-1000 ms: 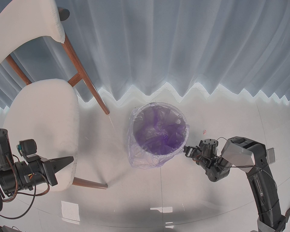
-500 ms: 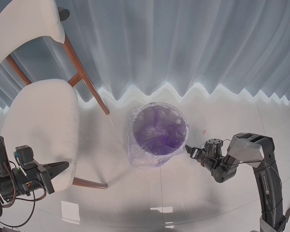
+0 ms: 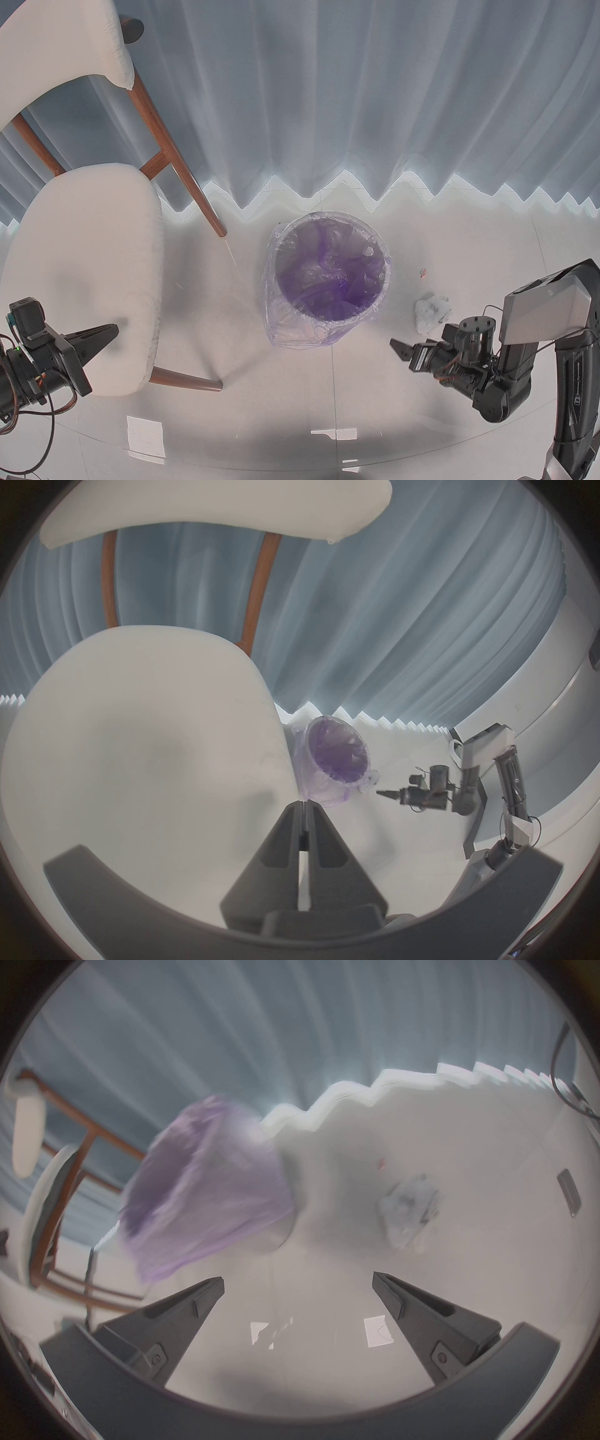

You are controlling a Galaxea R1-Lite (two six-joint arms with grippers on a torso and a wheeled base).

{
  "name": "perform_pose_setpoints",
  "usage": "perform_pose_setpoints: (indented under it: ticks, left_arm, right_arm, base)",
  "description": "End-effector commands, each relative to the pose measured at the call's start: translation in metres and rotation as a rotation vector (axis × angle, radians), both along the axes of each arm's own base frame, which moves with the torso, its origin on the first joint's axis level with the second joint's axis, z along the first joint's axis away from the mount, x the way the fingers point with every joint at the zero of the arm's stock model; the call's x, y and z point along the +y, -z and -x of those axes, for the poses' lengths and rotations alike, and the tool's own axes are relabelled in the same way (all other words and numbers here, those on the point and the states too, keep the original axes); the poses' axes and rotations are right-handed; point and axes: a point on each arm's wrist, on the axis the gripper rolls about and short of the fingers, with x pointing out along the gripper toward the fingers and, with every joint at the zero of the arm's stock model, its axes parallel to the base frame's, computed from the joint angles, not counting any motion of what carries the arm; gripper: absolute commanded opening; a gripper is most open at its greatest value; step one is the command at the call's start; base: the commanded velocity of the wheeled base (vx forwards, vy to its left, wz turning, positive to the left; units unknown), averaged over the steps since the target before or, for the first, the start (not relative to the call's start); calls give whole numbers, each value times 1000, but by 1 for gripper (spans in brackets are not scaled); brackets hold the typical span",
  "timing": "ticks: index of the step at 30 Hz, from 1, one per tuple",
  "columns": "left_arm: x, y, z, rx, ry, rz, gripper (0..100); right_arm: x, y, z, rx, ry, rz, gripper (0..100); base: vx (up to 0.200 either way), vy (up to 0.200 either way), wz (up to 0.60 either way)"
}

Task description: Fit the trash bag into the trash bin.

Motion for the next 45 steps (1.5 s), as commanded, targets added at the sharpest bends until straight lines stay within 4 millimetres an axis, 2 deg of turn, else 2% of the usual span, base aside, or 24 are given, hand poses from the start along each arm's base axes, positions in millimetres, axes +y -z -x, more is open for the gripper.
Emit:
perform_pose_setpoints:
  ticks: [1,2,4,9,15,20,24,30,38,45]
  left_arm:
    - [12,-6,24,-101,-83,0,0]
    - [13,-6,27,-114,-99,2,0]
    - [15,-9,33,-150,-121,5,0]
    - [16,-13,50,-227,-137,4,0]
    - [16,-18,58,-273,-147,9,0]
    - [15,-19,62,-292,-129,11,0]
    - [15,-20,62,-298,-136,12,0]
    - [16,-20,62,-295,-142,9,0]
    - [16,-20,61,-289,-142,9,0]
    - [16,-19,61,-288,-146,8,0]
  right_arm:
    - [53,-29,40,-92,-266,18,100]
    - [62,-31,37,-116,-289,14,0]
    - [79,-31,28,-159,-307,12,0]
    - [104,-33,9,-248,-317,14,0]
    - [117,-33,4,-242,-330,17,0]
    - [132,-23,-13,-231,-345,20,0]
    - [136,-17,-19,-213,-345,29,0]
    - [136,-15,-18,-204,-347,31,0]
    - [135,-3,-38,-222,-286,48,0]
    - [137,15,-57,-220,-218,77,0]
  base:
    - [0,0,0]
    - [0,0,0]
    - [0,0,0]
    - [0,0,0]
    - [0,0,0]
    - [0,0,0]
    - [0,0,0]
    - [0,0,0]
    - [0,0,0]
    - [0,0,0]
